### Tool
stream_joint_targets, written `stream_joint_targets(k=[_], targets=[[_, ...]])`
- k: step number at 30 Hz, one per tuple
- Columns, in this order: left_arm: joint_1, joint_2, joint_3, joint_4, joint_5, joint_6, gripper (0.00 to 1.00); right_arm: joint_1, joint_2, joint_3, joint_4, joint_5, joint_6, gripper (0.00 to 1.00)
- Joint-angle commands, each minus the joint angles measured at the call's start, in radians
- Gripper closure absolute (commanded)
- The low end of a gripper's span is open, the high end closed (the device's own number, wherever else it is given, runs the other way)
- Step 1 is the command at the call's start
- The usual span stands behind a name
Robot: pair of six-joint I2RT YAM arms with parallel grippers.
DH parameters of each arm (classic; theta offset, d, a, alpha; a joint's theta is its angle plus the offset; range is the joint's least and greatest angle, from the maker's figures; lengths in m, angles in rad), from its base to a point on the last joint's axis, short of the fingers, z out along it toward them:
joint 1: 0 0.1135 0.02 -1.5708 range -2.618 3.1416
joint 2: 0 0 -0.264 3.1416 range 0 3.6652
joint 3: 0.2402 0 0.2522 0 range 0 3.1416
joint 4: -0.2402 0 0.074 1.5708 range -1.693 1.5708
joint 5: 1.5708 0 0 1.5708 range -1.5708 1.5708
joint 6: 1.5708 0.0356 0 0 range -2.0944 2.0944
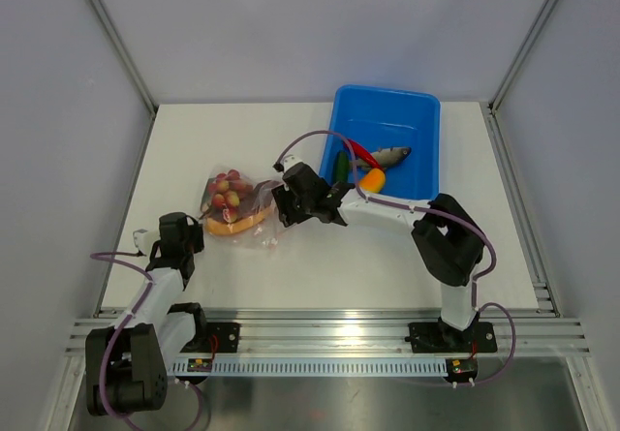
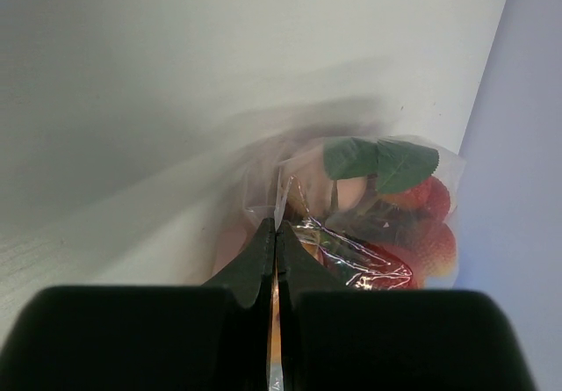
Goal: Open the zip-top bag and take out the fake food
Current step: Adjust the zipper food storage bag at the center of the board.
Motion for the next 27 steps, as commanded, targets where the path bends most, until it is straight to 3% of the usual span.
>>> stream_joint_targets(k=[1,17,27], targets=[[-0.004,-0.018,0.03,0.0,-0.006,-0.01,1.0,0.012,0.015,0.03,0.077,-0.034,-0.011,0.41],[-0.005,-0.016,0.043,-0.055,-0.035,-0.028,1.0,0.013,0.07,0.001,0.251,0.022,0.205,0.2],[-0.005,-0.061,0.048,-0.133,-0.087,-0.048,1.0,0.01,0.162,0.096,0.267,0.02,0.269,0.16]])
